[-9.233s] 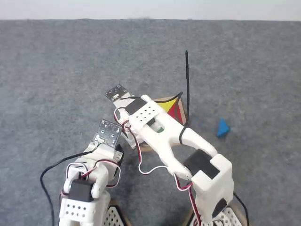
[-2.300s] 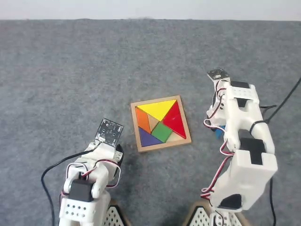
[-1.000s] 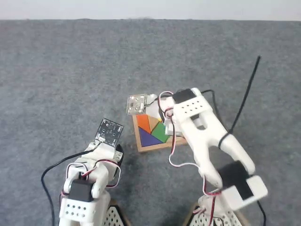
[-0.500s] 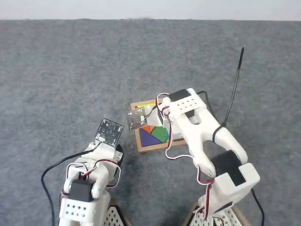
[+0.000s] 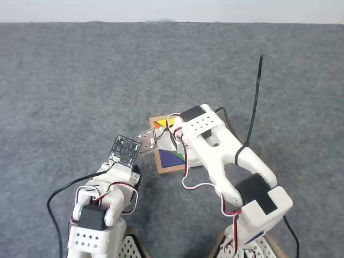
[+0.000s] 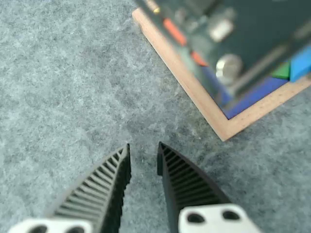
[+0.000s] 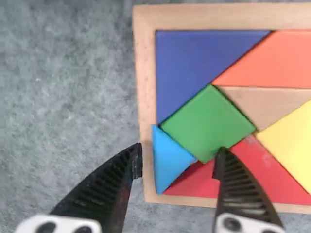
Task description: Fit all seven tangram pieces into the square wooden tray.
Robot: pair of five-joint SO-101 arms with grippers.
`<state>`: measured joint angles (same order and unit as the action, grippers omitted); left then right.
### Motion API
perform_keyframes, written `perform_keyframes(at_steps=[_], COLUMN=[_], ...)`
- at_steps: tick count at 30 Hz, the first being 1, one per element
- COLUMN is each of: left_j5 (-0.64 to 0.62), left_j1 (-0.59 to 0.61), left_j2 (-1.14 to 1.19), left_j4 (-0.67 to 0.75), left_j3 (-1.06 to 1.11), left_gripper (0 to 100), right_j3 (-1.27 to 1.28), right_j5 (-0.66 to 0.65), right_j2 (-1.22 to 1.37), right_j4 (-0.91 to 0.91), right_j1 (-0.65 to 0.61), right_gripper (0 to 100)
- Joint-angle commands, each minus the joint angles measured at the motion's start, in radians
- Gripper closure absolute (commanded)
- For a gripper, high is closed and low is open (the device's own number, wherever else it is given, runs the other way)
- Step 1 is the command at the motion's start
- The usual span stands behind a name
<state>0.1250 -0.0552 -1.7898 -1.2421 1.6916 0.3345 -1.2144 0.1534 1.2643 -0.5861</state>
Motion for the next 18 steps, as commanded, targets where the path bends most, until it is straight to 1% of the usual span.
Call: perform_keyframes(at_steps=[1, 5, 7, 9, 13, 15, 18], left_j5=[-0.006, -0.006, -0.006, -0.006, -0.006, -0.006, -0.006], left_j1=[0.0, 0.0, 0.0, 0.0, 0.0, 0.0, 0.0], left_j2=[-0.002, -0.002, -0.002, -0.002, -0.002, -0.002, -0.002], left_j4=[-0.005, -0.005, -0.005, -0.005, -0.005, -0.005, -0.005], left_j3=[-0.007, -0.007, -0.007, -0.007, -0.007, -0.007, -0.007], left_gripper=[91, 91, 91, 91, 91, 91, 91], right_j3=[-0.055, -0.075, -0.098, -0.133, -0.175, -0.147, -0.046], right_j5=[0.014, 0.015, 0.048, 0.114, 0.33, 0.384, 0.425], right_j2=[-0.008, -0.022, -0.033, -0.048, -0.119, -0.177, -0.302], right_j4=[-0.015, -0.005, -0.004, -0.002, -0.002, -0.002, -0.007], right_j1=[-0.001, 0.001, 0.015, 0.033, 0.102, 0.133, 0.16], right_gripper=[75.0, 75.0, 75.1, 77.2, 90.9, 95.4, 95.7])
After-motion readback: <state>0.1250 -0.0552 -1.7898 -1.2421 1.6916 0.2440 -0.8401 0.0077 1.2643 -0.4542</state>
